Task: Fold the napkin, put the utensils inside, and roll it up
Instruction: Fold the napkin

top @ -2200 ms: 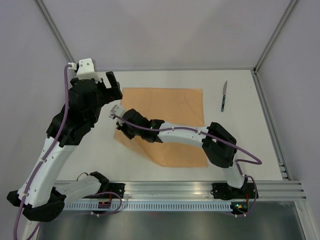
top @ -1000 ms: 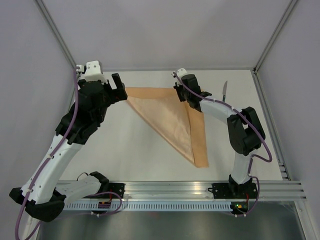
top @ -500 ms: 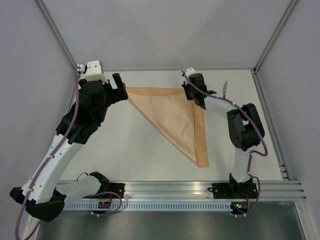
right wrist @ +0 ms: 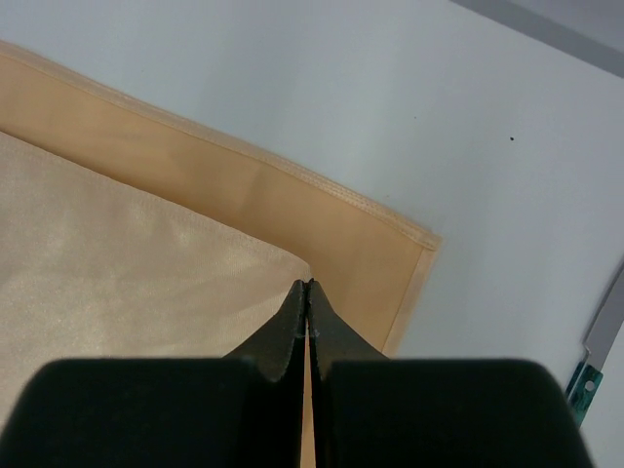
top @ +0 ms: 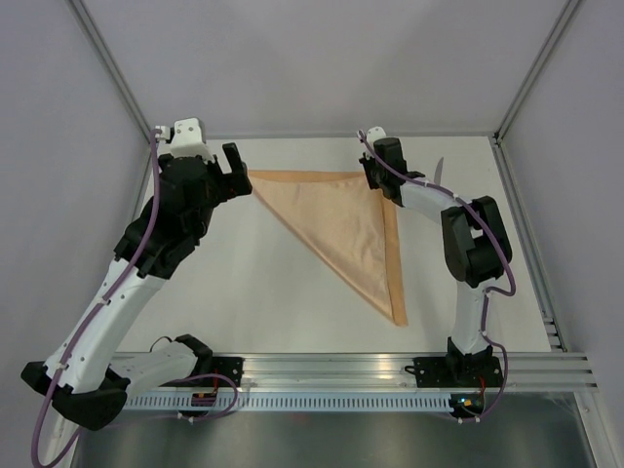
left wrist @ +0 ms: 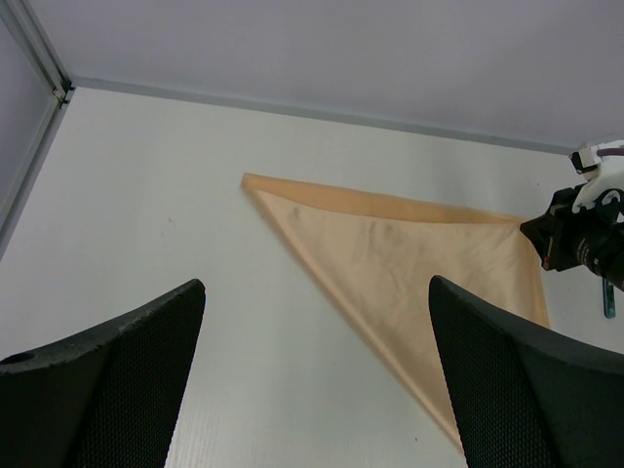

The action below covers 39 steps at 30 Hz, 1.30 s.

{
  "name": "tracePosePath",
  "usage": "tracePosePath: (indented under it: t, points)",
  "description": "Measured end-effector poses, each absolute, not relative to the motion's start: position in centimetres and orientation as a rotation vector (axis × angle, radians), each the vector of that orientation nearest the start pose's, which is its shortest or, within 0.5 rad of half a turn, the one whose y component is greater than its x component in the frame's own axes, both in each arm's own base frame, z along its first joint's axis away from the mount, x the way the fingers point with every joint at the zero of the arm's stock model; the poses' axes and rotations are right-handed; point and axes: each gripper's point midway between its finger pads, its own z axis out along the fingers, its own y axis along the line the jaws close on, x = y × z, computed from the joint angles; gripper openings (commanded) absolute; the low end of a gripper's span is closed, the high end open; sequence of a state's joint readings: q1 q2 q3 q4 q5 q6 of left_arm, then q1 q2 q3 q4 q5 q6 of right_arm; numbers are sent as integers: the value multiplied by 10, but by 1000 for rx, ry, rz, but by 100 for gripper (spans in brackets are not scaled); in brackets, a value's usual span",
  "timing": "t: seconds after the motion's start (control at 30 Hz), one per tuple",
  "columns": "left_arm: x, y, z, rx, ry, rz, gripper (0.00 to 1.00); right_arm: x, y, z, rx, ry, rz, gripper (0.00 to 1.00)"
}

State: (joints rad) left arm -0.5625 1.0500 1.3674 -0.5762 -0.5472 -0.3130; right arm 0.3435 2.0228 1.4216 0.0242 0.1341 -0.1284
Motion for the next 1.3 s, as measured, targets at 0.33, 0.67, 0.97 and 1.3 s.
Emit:
tracePosePath:
  t: [0.33, 0.67, 0.97, 1.3]
  points:
    - [313, -100, 377, -160, 1788, -122, 100, 548, 156, 94, -414, 2086, -36, 0]
    - [319, -105, 364, -146, 1819, -109, 100, 557, 142, 101, -384, 2074, -54, 0]
    - [321, -105, 366, -153, 1811, -111, 100, 563, 134, 97, -370, 2082, -65, 1]
    - [322, -106, 366, -148, 1812, -124, 100, 569, 124, 100, -346, 2078, -75, 1]
